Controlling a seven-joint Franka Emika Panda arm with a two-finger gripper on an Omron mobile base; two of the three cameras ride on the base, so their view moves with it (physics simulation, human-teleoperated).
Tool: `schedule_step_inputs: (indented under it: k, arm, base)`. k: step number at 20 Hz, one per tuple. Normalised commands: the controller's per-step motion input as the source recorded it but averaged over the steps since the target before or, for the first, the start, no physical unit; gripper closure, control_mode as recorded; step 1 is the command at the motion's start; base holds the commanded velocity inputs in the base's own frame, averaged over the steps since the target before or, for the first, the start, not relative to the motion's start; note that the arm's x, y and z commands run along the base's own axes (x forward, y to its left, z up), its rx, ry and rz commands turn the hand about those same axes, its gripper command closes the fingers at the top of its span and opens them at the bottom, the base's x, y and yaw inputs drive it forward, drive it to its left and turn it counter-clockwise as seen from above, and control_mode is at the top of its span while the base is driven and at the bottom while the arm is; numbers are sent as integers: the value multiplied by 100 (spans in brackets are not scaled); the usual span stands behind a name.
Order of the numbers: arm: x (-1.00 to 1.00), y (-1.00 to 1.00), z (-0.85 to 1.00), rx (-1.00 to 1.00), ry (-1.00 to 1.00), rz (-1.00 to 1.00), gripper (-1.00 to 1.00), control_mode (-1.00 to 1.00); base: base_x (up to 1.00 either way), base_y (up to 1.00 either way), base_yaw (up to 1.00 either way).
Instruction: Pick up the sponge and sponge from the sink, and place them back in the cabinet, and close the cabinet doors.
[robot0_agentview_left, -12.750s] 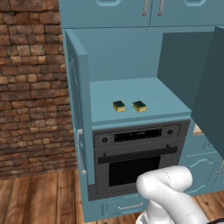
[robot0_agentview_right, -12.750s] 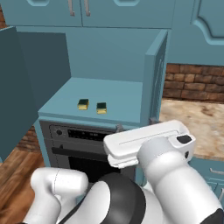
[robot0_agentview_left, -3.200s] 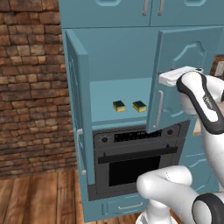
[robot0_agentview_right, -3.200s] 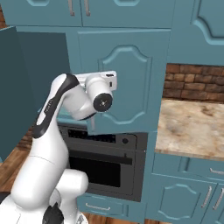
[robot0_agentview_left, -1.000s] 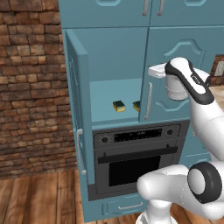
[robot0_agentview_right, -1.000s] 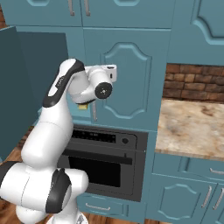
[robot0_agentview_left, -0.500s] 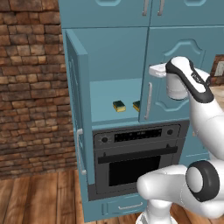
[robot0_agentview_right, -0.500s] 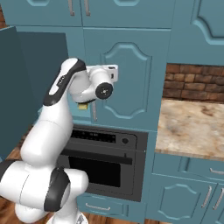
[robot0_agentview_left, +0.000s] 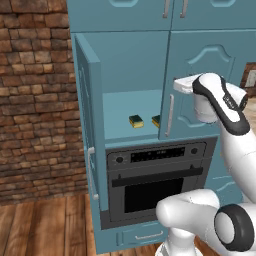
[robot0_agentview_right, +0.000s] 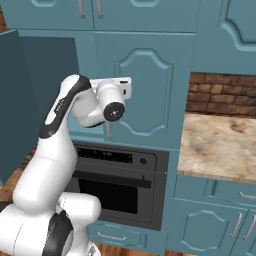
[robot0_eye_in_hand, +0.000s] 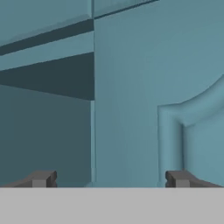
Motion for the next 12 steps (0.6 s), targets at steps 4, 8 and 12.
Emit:
schedule_step_inputs:
  k: [4, 8, 12]
  arm:
    - [-59, 0, 24, 0, 0, -2, -100, -100]
    - [-54, 0, 35, 0, 0, -5, -100, -100]
    - [-51, 0, 34, 0, 0, -7, -100, -100]
  base:
    - [0, 0, 0]
    - [0, 0, 0]
    - [0, 0, 0]
